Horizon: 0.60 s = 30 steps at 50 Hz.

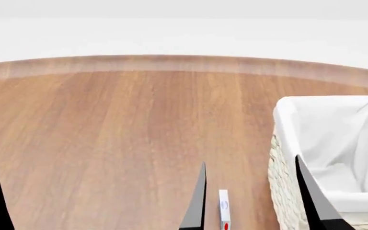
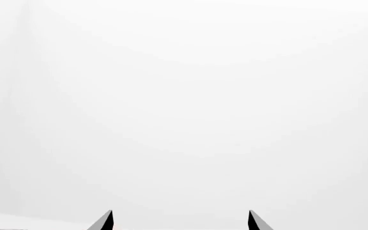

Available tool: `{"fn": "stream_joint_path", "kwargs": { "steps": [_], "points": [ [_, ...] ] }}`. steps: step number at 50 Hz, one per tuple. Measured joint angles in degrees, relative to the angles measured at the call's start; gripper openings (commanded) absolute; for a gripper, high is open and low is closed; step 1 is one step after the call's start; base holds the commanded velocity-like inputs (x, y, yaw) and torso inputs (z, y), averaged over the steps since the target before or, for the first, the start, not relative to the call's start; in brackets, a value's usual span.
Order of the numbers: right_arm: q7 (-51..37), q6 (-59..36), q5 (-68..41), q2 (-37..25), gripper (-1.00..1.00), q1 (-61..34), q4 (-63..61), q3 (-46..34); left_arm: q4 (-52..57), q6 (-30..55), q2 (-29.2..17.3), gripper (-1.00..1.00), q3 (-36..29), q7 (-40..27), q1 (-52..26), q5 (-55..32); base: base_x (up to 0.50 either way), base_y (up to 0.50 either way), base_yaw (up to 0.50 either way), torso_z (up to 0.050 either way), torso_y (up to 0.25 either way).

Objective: Pick up the cream cheese box, and put it in the basket.

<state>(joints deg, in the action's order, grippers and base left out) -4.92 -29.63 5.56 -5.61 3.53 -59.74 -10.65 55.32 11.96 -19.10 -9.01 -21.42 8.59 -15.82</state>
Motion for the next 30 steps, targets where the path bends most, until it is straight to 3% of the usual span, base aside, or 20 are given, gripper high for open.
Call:
{"fn": "stream_joint_path", "kwargs": {
  "steps": [9, 23, 30],
  "points": [
    [3.31, -3.72, 3.58, 3.12, 1.0, -3.92, -0.15, 0.79, 0.26, -0.08, -0.32, 1.0, -0.54, -0.27, 0.06, 0.25, 0.0, 0.0, 0.0, 0.0, 0.0],
    [5.44, -24.35, 3.14, 4.63, 1.0, -22.36, 1.39, 1.57, 0.56, -0.85, -0.84, 1.0, -1.18, -0.57, 0.21, 0.75, 0.0, 0.0, 0.0, 0.0, 0.0],
    [4.42, -29.92, -0.14, 4.36, 1.0, -29.91, 6.02, 2.21, 0.66, -1.09, -1.09, 1.0, -1.42, -0.73, 0.31, 0.64, 0.0, 0.0, 0.0, 0.0, 0.0]
  ]
}}
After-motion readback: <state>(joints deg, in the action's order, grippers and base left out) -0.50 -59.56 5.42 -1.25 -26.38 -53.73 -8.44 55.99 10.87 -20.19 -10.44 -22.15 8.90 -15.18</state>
